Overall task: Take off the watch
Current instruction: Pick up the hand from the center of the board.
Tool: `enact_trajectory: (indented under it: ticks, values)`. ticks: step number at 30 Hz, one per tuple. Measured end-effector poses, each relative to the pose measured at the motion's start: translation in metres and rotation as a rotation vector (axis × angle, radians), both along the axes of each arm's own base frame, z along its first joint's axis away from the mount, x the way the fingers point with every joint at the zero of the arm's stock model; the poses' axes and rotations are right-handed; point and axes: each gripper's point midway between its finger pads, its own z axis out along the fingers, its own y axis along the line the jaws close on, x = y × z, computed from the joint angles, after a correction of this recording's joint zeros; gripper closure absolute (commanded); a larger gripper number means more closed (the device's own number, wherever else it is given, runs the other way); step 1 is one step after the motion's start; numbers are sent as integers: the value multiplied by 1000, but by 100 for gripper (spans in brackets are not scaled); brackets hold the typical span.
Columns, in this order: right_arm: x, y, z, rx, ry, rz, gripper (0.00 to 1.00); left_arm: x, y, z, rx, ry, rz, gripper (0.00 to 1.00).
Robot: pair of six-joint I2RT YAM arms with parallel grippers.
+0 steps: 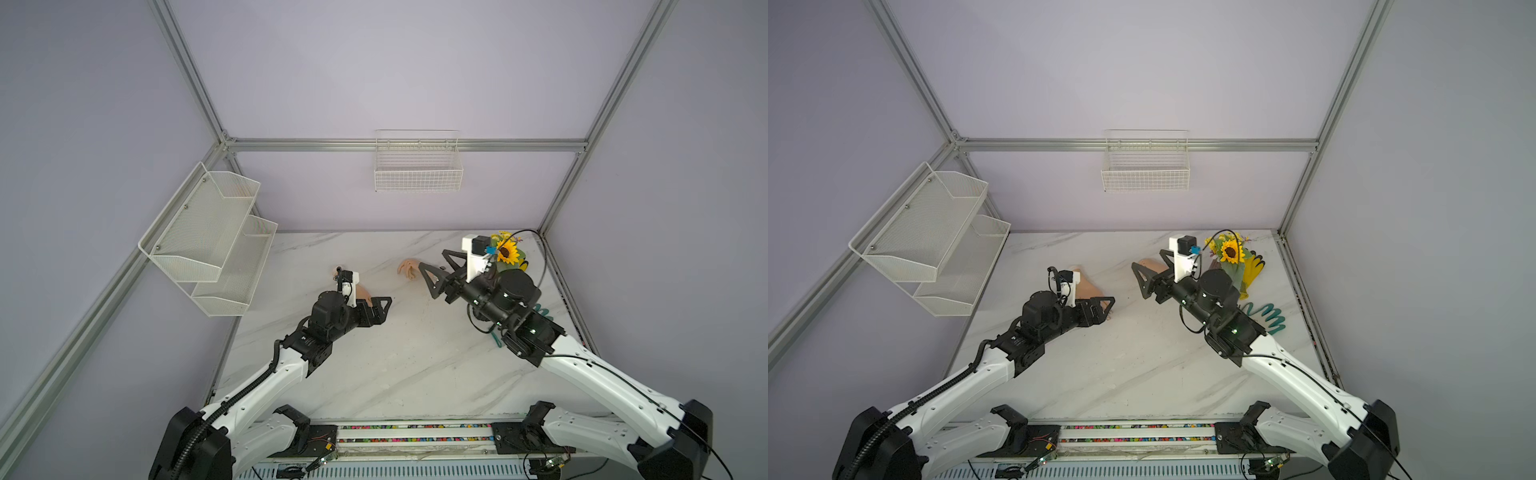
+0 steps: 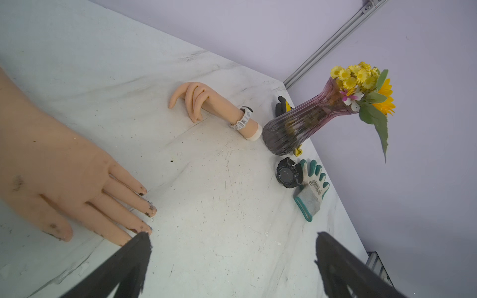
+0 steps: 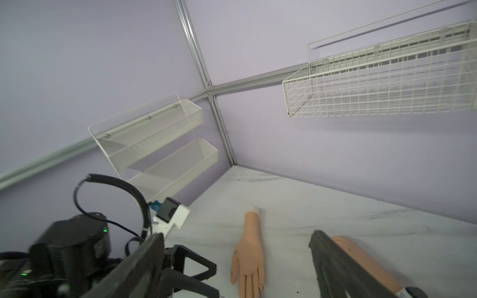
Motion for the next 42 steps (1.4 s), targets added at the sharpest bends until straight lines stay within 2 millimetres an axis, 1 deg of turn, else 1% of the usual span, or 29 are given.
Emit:
enact_trajectory:
  ticks: [3, 5, 7, 9, 11, 13, 15, 18, 20, 22, 26, 28, 29, 31, 35, 36, 38, 42]
  values:
    - [30, 19, -35, -151, 9, -35, 3, -4, 2, 7, -11, -22, 0, 0]
    - [48, 27, -58, -246, 18, -64, 2, -7, 4, 5, -11, -26, 0, 0]
    - [65, 33, -81, -331, 31, -91, 2, -10, 5, 1, -7, -22, 0, 0]
    - [82, 39, -99, -398, 45, -114, 2, -12, 6, -4, -3, -14, 0, 0]
    - [100, 42, -119, -457, 72, -131, 2, -13, 7, -10, 2, -4, 0, 0]
    - [119, 42, -139, -501, 111, -146, 2, -15, 8, -14, 6, 4, -1, 0]
    - [140, 33, -158, -538, 156, -174, 3, -15, 8, -15, 6, 4, -2, 0]
    - [175, 6, -186, -586, 227, -242, 3, -14, 7, -14, 4, 1, -2, 0]
    - [192, -11, -204, -615, 270, -280, 3, -14, 7, -14, 3, 2, -3, 0]
    - [204, -28, -219, -637, 305, -315, 3, -14, 7, -14, 3, 1, -2, 0]
    - [217, -52, -248, -671, 374, -344, 3, -14, 8, -14, 5, 2, 0, 0]
    - [219, -57, -258, -675, 398, -337, 3, -14, 8, -14, 6, 3, 0, 0]
    - [220, -58, -262, -673, 406, -331, 4, -14, 8, -14, 5, 3, -1, 0]
    - [222, -55, -262, -664, 408, -312, 8, -14, 8, -14, 5, 2, -1, 0]
    - [224, -47, -265, -654, 414, -279, 9, -14, 7, -15, 6, 5, -2, 0]
    - [225, -46, -265, -651, 414, -272, 8, -14, 7, -16, 7, 6, -2, 0]
    - [224, -44, -266, -645, 415, -259, 3, -14, 7, -16, 8, 9, -2, 0]
    - [218, -40, -267, -632, 417, -222, 3, -13, 7, -18, 9, 12, -1, 0]
